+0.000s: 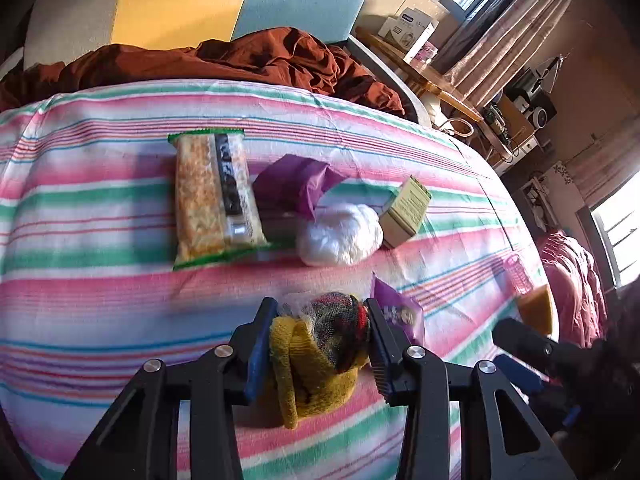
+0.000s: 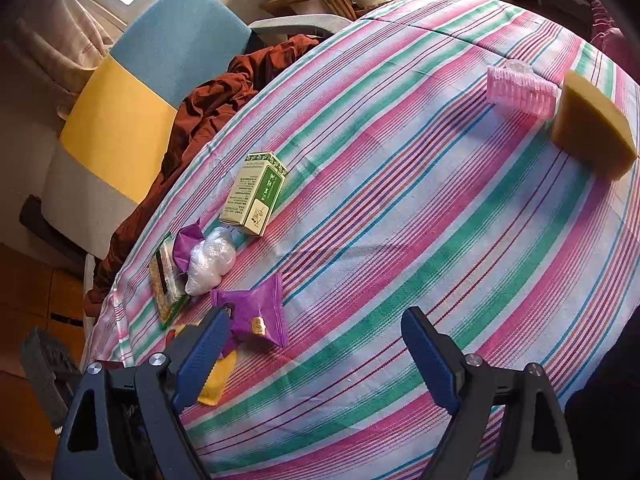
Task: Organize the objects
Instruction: 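Grasp the yellow knitted item with the left gripper and lift it, then grasp the purple snack packet with the right gripper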
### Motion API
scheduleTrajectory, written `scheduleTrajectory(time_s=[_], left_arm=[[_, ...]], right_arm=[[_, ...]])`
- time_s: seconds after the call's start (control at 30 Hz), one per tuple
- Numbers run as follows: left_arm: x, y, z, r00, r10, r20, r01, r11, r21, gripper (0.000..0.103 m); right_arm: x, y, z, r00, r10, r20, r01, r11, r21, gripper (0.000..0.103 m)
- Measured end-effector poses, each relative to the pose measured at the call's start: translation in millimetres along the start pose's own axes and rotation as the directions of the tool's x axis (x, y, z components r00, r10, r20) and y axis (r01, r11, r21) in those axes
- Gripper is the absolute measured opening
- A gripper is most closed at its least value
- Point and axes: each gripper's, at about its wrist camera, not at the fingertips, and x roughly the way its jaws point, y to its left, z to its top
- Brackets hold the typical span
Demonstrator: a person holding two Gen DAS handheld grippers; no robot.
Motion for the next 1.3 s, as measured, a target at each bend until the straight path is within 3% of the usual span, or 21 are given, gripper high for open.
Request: scheduleTrajectory(time_s=[0.2,0.43,0.63,0.73,0.87,1.03,1.2,1.3], left_arm=[[-34,4,-50,0.999,-0.034,-0.007,0.034,0.997,0.062,0.042],[-70,-2,-109,0.999,-0.023,0.032,0.016,0.979,0.202,0.042],[-62,-2,-110,0.997,-0.021,0.075,0.002,0.971,0.24,0.044],[-46,-6,-100,0.996,-0.006,0.087,-0.017,0.967,0.255,0.045],[-31,-7,-94,0.996,-0.005,0.086,-0.017,0.967,0.256,0.045],[-28,1,-92,0.994,-0.048,0.097,0.026,0.976,0.217,0.047],[-25,8,-90,0.991,-0.087,0.098,0.068,0.98,0.185,0.047],[-25,10,-90,0.989,-0.102,0.104,0.082,0.98,0.181,0.047]], right_arm=[[9,10,-4,0.999,-0.004,-0.047,0.002,0.999,-0.053,0.089],[19,24,-10,0.996,-0.038,-0.086,0.026,0.99,-0.139,0.089],[24,37,-18,0.992,-0.096,-0.085,0.074,0.969,-0.234,0.089],[29,44,-21,0.981,-0.175,-0.083,0.143,0.944,-0.299,0.089],[27,67,-22,0.969,-0.243,-0.043,0.194,0.857,-0.478,0.089],[38,91,-26,0.949,-0.315,0.001,0.218,0.655,-0.724,0.089],[53,105,-33,0.947,-0.321,0.02,0.186,0.495,-0.849,0.089],[64,110,-32,0.943,-0.331,0.02,0.172,0.436,-0.883,0.088]])
